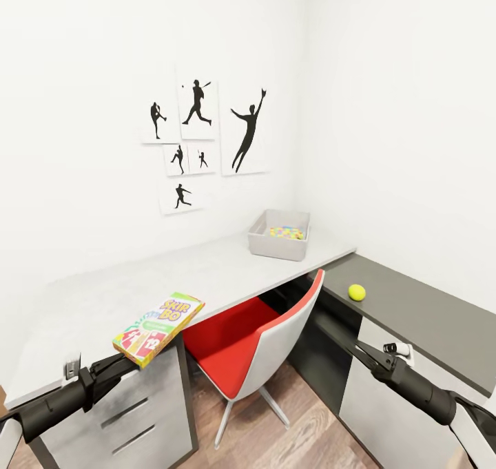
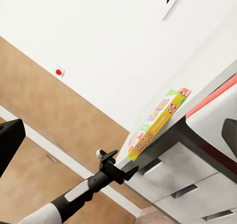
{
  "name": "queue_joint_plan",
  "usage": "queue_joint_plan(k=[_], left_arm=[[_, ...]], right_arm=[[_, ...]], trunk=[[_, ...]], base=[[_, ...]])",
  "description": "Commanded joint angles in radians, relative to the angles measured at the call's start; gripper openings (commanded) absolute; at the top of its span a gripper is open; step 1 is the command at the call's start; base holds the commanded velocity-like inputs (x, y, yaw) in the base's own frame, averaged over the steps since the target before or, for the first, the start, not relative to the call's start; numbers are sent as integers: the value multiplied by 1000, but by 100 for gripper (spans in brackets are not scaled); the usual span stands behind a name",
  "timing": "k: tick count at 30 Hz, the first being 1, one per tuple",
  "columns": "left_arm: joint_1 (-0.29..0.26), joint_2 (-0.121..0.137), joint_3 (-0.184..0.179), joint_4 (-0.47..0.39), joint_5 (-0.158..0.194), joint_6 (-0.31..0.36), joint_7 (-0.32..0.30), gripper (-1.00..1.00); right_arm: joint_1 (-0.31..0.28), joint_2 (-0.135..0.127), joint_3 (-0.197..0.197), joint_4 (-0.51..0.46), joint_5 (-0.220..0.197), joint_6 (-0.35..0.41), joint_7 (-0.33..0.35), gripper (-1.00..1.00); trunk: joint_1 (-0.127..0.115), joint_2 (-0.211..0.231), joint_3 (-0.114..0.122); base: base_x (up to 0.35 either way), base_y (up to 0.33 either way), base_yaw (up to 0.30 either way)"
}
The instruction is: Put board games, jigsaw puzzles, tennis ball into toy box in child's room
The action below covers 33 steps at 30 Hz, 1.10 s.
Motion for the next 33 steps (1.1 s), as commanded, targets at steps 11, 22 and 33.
queue_joint_plan(k=[11, 22, 33], left_arm=[[-1, -3, 1, 0, 0, 5, -2, 100], [-1, -7, 1, 0, 0, 4, -3, 100], [-1, -10, 1, 0, 0, 3, -3, 100]], right_arm=[[-1, 0, 1, 0, -5, 8, 1, 100], [-1, 0, 0, 0, -5, 8, 1, 100], [-1, 0, 0, 16, -5, 7, 1, 100]], trunk=[[0, -1, -1], [0, -1, -1], [0, -1, -1]], base=[[0, -70, 0], [0, -35, 0], [0, -4, 0]])
